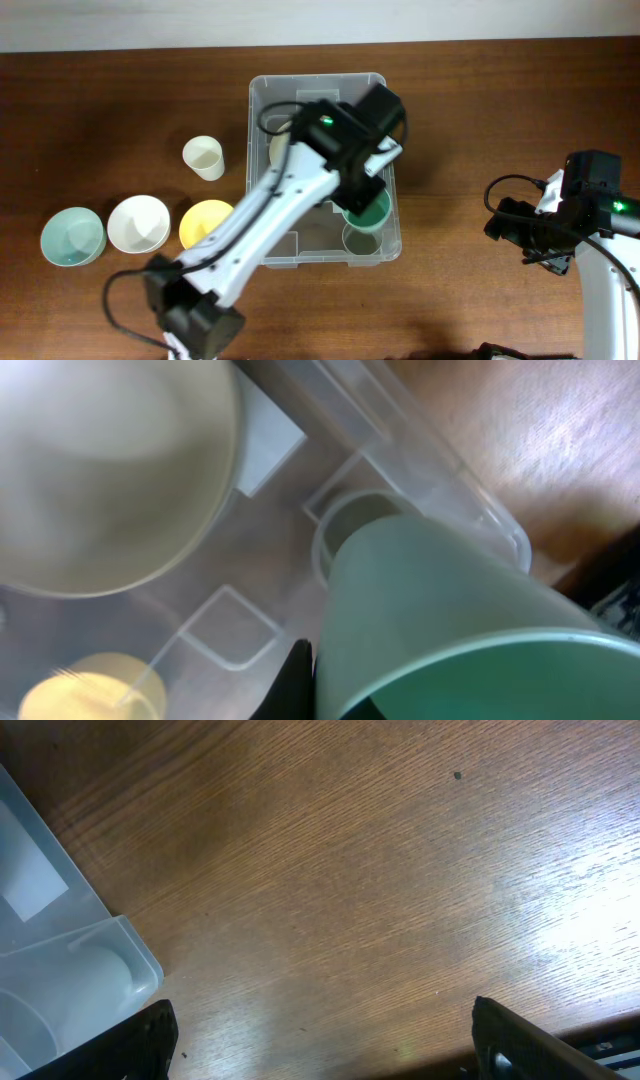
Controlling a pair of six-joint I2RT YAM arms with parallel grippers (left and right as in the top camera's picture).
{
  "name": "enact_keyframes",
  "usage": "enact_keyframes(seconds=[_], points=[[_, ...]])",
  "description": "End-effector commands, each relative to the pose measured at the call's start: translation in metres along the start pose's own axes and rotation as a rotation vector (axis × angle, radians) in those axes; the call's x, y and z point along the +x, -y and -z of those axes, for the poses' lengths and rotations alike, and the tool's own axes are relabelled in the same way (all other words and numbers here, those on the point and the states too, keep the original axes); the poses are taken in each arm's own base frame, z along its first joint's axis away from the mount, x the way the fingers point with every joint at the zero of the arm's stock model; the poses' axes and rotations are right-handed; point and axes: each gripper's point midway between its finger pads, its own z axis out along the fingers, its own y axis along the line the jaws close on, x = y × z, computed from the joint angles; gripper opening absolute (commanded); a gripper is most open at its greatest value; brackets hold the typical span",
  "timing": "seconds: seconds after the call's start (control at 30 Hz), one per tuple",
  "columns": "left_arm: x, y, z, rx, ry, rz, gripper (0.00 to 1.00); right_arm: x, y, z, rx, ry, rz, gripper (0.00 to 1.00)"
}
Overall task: Pack container
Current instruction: 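Carry the mint-green cup and lower it into the grey cup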
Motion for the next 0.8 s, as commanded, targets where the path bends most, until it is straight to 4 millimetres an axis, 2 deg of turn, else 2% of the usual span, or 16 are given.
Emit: enact_keyframes(seconds=[0.0,0.3,0.43,0.5,0.53,0.6,0.7,0.77], points=[[0.0064,0.0145,-0.0175,0.016,-0.072,-0.045,0.0,0.0011,-0.0008,-0.002,-0.001,-0.007,0.015,0.9],[0.0145,0.0142,-0.0215,0.016,-0.118,-0.043,0.0,0.0009,0.0005,-0.002,0.006,-0.005,0.015,0.9],[0.0144,0.0142,-0.0215,0.016,-0.117,-0.043,0.13,0.001,0.0004,-0.002,0.006,-0.006,0.015,0.9],[0.0143,0.0142,-0.0216,0.016,-0.117,-0.043,0.31,0.0012,0.0005,-0.002,0.006,-0.006,0.015,0.9],[0.0143,0.0142,-0.0216,0.016,-0.117,-0.043,0.37,0.0012,0.0005,-0.002,0.006,-0.006,0.015,0.9],[0.0142,0.0142,-0.0215,0.016,-0.116,-0.043,0.43,0.0012,0.0005,-0.002,0.006,-0.006,0.015,0.9],[0.0141,0.0131,-0.0215,0.01,-0.116,-0.044,0.44,0.0012,0.0005,-0.002,0.006,-0.007,0.015,0.9],[0.0145,0.0053,-0.0203,-0.025,-0.115,-0.041,0.44,0.0012,0.0005,-0.002,0.006,-0.006,0.015,0.9]])
